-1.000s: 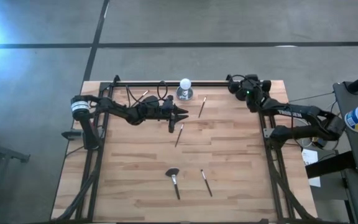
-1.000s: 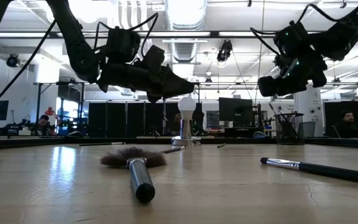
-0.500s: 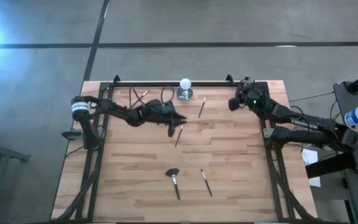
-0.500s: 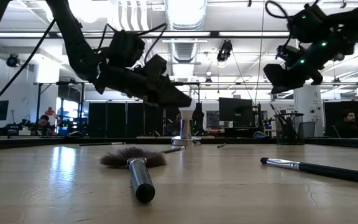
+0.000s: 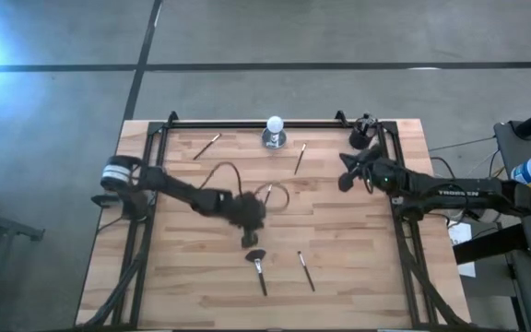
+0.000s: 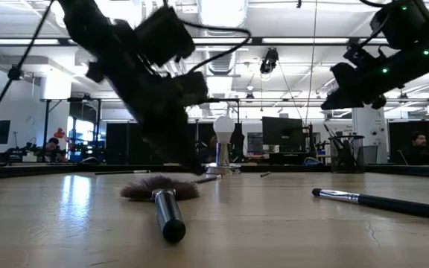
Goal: Pick & Place Makeup Supplies
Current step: Put the makeup brush into the makeup holder
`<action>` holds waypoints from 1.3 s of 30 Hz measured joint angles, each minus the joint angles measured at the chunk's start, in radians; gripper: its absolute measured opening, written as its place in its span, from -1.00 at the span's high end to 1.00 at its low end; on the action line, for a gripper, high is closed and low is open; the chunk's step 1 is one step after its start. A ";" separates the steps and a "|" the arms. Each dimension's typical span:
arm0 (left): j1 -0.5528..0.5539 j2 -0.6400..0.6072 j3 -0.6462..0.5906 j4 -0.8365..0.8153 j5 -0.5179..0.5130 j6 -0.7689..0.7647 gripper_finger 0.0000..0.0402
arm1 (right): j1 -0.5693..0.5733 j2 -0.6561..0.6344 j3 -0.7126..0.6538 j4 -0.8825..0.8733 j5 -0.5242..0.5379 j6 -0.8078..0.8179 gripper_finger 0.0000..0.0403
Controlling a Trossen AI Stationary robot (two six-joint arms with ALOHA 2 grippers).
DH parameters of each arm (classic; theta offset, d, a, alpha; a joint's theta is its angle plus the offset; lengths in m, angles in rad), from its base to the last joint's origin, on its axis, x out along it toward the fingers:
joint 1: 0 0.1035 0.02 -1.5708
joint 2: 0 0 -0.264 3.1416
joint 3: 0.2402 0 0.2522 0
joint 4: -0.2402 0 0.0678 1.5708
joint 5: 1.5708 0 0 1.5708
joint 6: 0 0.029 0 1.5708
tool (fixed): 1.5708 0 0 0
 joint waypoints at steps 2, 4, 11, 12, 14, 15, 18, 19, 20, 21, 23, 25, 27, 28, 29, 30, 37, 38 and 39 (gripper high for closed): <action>-0.065 0.000 0.024 -0.065 -0.035 -0.070 0.88 | 0.044 -0.008 -0.022 0.009 0.000 0.026 0.96; -0.120 0.000 0.042 -0.101 -0.076 -0.172 0.87 | 0.090 -0.010 -0.039 0.016 0.000 0.059 0.96; -0.251 0.002 0.056 -0.142 -0.144 -0.457 0.66 | 0.290 -0.006 -0.099 0.067 0.064 0.159 0.96; -0.264 0.005 0.056 -0.142 -0.155 -0.485 0.62 | 0.325 -0.006 -0.109 0.074 0.087 0.172 0.96; -0.288 0.016 0.056 -0.136 -0.181 -0.526 0.54 | 0.395 -0.006 -0.121 0.075 0.129 0.203 0.96; -0.297 0.026 0.056 -0.131 -0.188 -0.540 0.51 | 0.428 -0.005 -0.126 0.075 0.149 0.219 0.96; -0.319 0.052 0.056 -0.088 -0.204 -0.547 0.45 | 0.529 0.001 -0.140 0.075 0.215 0.255 0.96; -0.324 0.063 0.056 -0.051 -0.203 -0.547 0.44 | 0.561 0.003 -0.143 0.077 0.238 0.266 0.96; -0.328 0.072 0.057 -0.035 -0.210 -0.547 0.43 | 0.590 0.005 -0.146 0.077 0.262 0.275 0.96; -0.331 0.075 0.056 -0.025 -0.209 -0.547 0.43 | 0.617 0.005 -0.150 0.075 0.284 0.285 0.96; -0.335 0.083 0.056 0.000 -0.211 -0.552 0.43 | 0.665 0.006 -0.151 0.076 0.316 0.294 0.96; -0.340 0.081 0.056 0.015 -0.205 -0.558 0.43 | 0.705 0.006 -0.150 0.081 0.342 0.294 0.96; -0.348 0.081 0.057 0.032 -0.197 -0.567 0.43 | 0.735 0.006 -0.143 0.079 0.367 0.290 0.96; -0.354 0.081 0.063 0.036 -0.183 -0.570 0.43 | 0.746 0.007 -0.137 0.081 0.377 0.287 0.96; -0.362 0.081 0.070 0.042 -0.177 -0.570 0.43 | 0.755 0.007 -0.133 0.082 0.385 0.286 0.96; -0.368 0.085 0.080 0.042 -0.176 -0.566 0.43 | 0.763 0.007 -0.131 0.081 0.395 0.284 0.96; -0.411 0.119 0.118 0.037 -0.180 -0.551 0.43 | 0.784 0.020 -0.128 0.086 0.398 0.279 0.96; -0.415 0.119 0.121 0.041 -0.183 -0.551 0.43 | 0.784 0.023 -0.128 0.084 0.398 0.279 0.96; -0.418 0.120 0.122 0.043 -0.183 -0.554 0.43 | 0.784 0.028 -0.128 0.084 0.397 0.279 0.96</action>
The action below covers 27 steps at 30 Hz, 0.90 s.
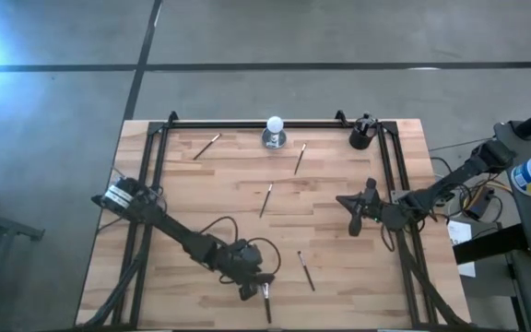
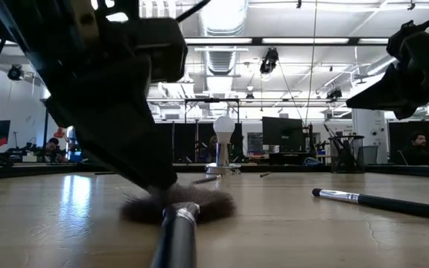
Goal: Pick & Place Makeup Supplies
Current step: Put the makeup brush into the makeup holder
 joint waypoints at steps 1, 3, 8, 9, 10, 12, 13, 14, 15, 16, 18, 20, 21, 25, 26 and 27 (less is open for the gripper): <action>-0.002 0.004 0.000 0.000 -0.001 -0.002 0.43 | 0.000 0.005 0.000 0.002 0.000 0.000 0.96; -0.006 0.019 0.000 0.001 -0.007 -0.003 0.43 | 0.000 0.017 0.000 0.007 -0.001 0.001 0.96; -0.012 0.061 0.019 0.019 0.012 0.032 0.46 | 0.000 0.049 0.000 0.036 0.000 0.003 0.96; -0.011 0.068 0.024 0.021 0.015 0.043 0.49 | 0.000 0.056 0.001 0.043 0.000 0.003 0.96; -0.011 0.070 0.027 0.024 0.016 0.056 0.53 | 0.000 0.059 0.000 0.042 0.000 0.003 0.96; -0.010 0.069 0.029 0.023 0.016 0.089 0.66 | 0.000 0.071 0.000 0.044 0.000 0.003 0.96; -0.010 0.061 0.028 0.016 0.013 0.107 0.75 | 0.000 0.077 0.000 0.044 0.000 0.006 0.96; -0.010 0.051 0.025 0.007 0.007 0.121 0.85 | 0.000 0.082 0.000 0.044 0.000 0.007 0.96; -0.011 0.039 0.022 -0.009 0.000 0.133 0.92 | 0.000 0.088 0.000 0.048 0.000 0.007 0.96; -0.011 0.024 0.019 -0.034 -0.013 0.142 0.96 | 0.000 0.094 0.001 0.055 0.000 0.007 0.96; -0.013 -0.015 0.016 -0.086 -0.058 0.173 0.98 | 0.000 0.106 0.000 0.077 0.000 0.006 0.96; -0.012 -0.059 0.018 -0.125 -0.116 0.194 0.99 | 0.000 0.116 0.000 0.111 0.001 -0.003 0.96; -0.011 -0.081 0.017 -0.149 -0.140 0.203 1.00 | -0.001 0.120 0.000 0.123 0.001 -0.011 0.96; 0.001 -0.146 -0.024 -0.162 -0.173 0.211 1.00 | -0.001 0.138 0.000 0.147 0.004 -0.029 0.96; 0.009 -0.156 -0.035 -0.137 -0.153 0.193 1.00 | -0.001 0.142 0.000 0.147 0.004 -0.033 0.96; 0.015 -0.161 -0.039 -0.101 -0.133 0.169 1.00 | -0.001 0.146 0.000 0.149 0.005 -0.035 0.96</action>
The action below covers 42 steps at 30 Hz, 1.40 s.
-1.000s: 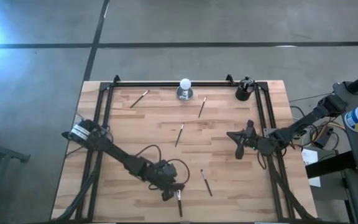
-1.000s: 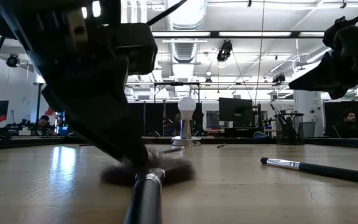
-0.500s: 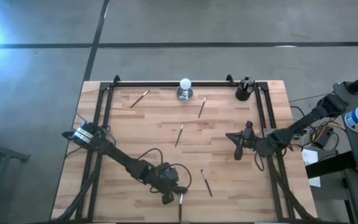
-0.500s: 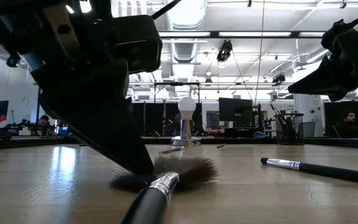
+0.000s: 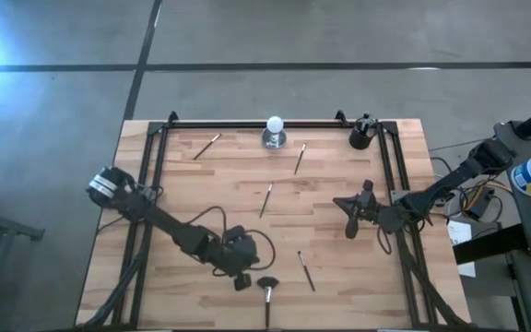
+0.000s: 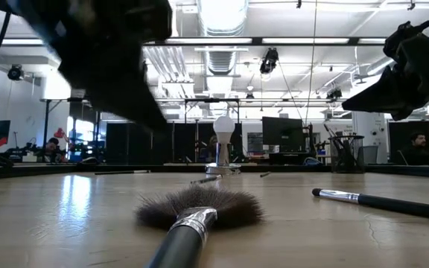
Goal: Pick & Place Makeup Supplies
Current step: Put the makeup brush into the makeup holder
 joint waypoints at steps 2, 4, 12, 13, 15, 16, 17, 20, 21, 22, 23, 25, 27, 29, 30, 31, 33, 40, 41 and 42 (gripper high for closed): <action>0.007 -0.002 -0.002 0.082 0.055 -0.025 0.99 | 0.000 0.004 0.000 -0.002 0.000 -0.011 0.96; 0.008 0.011 0.013 0.144 0.096 -0.009 0.94 | 0.000 0.003 0.000 0.001 0.002 -0.034 0.96; 0.002 0.114 0.171 -0.039 0.143 0.016 0.50 | -0.012 0.001 0.001 0.029 0.022 -0.117 0.96; 0.001 0.129 0.189 -0.054 0.154 0.019 0.45 | -0.015 0.001 0.001 0.031 0.022 -0.122 0.96; -0.001 0.158 0.226 -0.058 0.174 0.040 0.38 | -0.019 -0.001 0.001 0.033 0.022 -0.137 0.96; -0.004 0.168 0.240 -0.067 0.178 0.045 0.36 | -0.022 0.001 0.001 0.041 0.022 -0.143 0.96; -0.004 0.181 0.252 -0.081 0.182 0.047 0.34 | -0.025 0.001 0.001 0.046 0.021 -0.151 0.96; -0.005 0.213 0.279 -0.131 0.181 0.057 0.32 | -0.027 0.001 0.001 0.064 0.021 -0.173 0.96; -0.005 0.223 0.284 -0.147 0.180 0.057 0.32 | -0.028 0.001 0.001 0.070 0.021 -0.181 0.96; -0.004 0.232 0.288 -0.151 0.179 0.057 0.32 | -0.028 -0.001 0.001 0.069 0.021 -0.186 0.96; -0.004 0.240 0.288 -0.150 0.178 0.057 0.32 | -0.029 -0.001 0.000 0.073 0.021 -0.190 0.96; -0.004 0.256 0.287 -0.153 0.177 0.047 0.31 | -0.029 0.000 0.000 0.076 0.021 -0.192 0.96; -0.002 0.270 0.287 -0.153 0.176 0.039 0.31 | -0.029 0.001 0.000 0.075 0.021 -0.191 0.96; -0.002 0.281 0.286 -0.147 0.177 0.038 0.31 | -0.029 0.002 0.001 0.075 0.020 -0.191 0.96; -0.002 0.286 0.287 -0.147 0.177 0.040 0.31 | -0.029 0.002 0.001 0.074 0.020 -0.191 0.96; -0.002 0.289 0.287 -0.147 0.177 0.042 0.32 | -0.029 0.001 0.001 0.075 0.020 -0.191 0.96; -0.002 0.295 0.287 -0.148 0.176 0.043 0.35 | -0.029 0.001 0.002 0.074 0.020 -0.191 0.96; -0.001 0.302 0.289 -0.189 0.144 0.066 0.93 | -0.029 0.001 0.002 0.074 0.020 -0.191 0.96; -0.003 0.300 0.289 -0.202 0.126 0.064 0.95 | -0.029 0.001 0.002 0.074 0.020 -0.191 0.96; -0.003 0.296 0.290 -0.221 0.111 0.069 0.97 | -0.029 0.001 0.002 0.074 0.020 -0.191 0.96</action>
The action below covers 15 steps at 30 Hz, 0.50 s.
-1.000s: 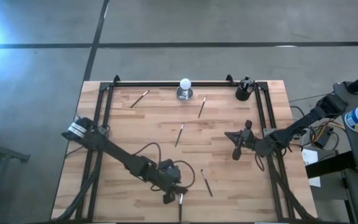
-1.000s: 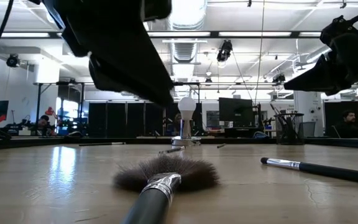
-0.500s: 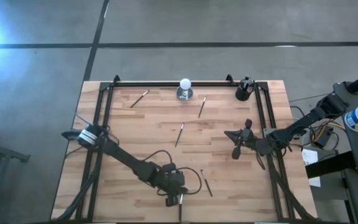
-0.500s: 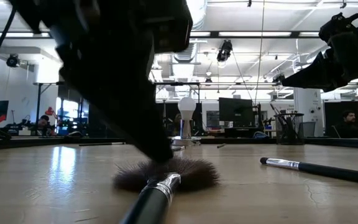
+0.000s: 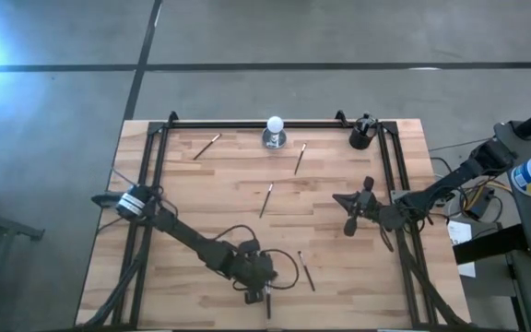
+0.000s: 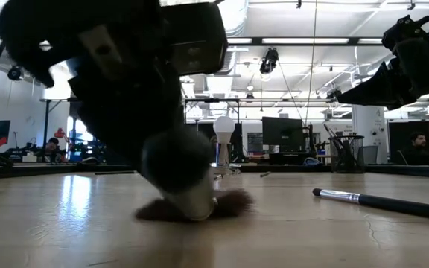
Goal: Pick & Place Makeup Supplies
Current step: Put the makeup brush into the makeup holder
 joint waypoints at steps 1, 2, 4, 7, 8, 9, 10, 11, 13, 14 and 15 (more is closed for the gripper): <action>-0.001 -0.009 0.000 -0.030 -0.012 0.004 0.98 | 0.000 0.000 0.000 0.000 0.000 0.000 0.96; -0.001 -0.019 -0.004 -0.068 -0.027 0.006 0.99 | 0.000 0.000 0.000 0.000 0.000 0.000 0.96; 0.000 -0.040 -0.016 -0.109 -0.063 0.007 0.99 | 0.000 0.000 0.000 0.000 0.000 0.000 0.96; 0.005 -0.080 -0.041 -0.213 -0.139 -0.002 0.99 | 0.000 0.000 0.000 -0.001 0.000 0.001 0.96; 0.006 -0.096 -0.050 -0.236 -0.166 -0.012 1.00 | 0.000 0.000 0.000 -0.001 -0.001 0.001 0.96; 0.008 -0.110 -0.063 -0.250 -0.197 -0.027 1.00 | 0.000 0.000 0.000 -0.001 -0.001 0.001 0.96; 0.010 -0.132 -0.080 -0.263 -0.226 -0.044 1.00 | 0.000 0.000 0.000 -0.001 -0.001 0.001 0.96; 0.012 -0.154 -0.102 -0.272 -0.258 -0.062 1.00 | 0.000 0.000 0.000 -0.001 -0.001 0.001 0.96; 0.015 -0.199 -0.150 -0.262 -0.321 -0.109 1.00 | 0.001 0.000 0.000 -0.001 -0.001 0.003 0.96; 0.015 -0.221 -0.179 -0.257 -0.352 -0.134 1.00 | 0.001 0.000 0.000 -0.001 -0.001 0.003 0.96; 0.016 -0.243 -0.208 -0.253 -0.386 -0.156 1.00 | 0.001 0.000 0.000 -0.001 -0.001 0.003 0.96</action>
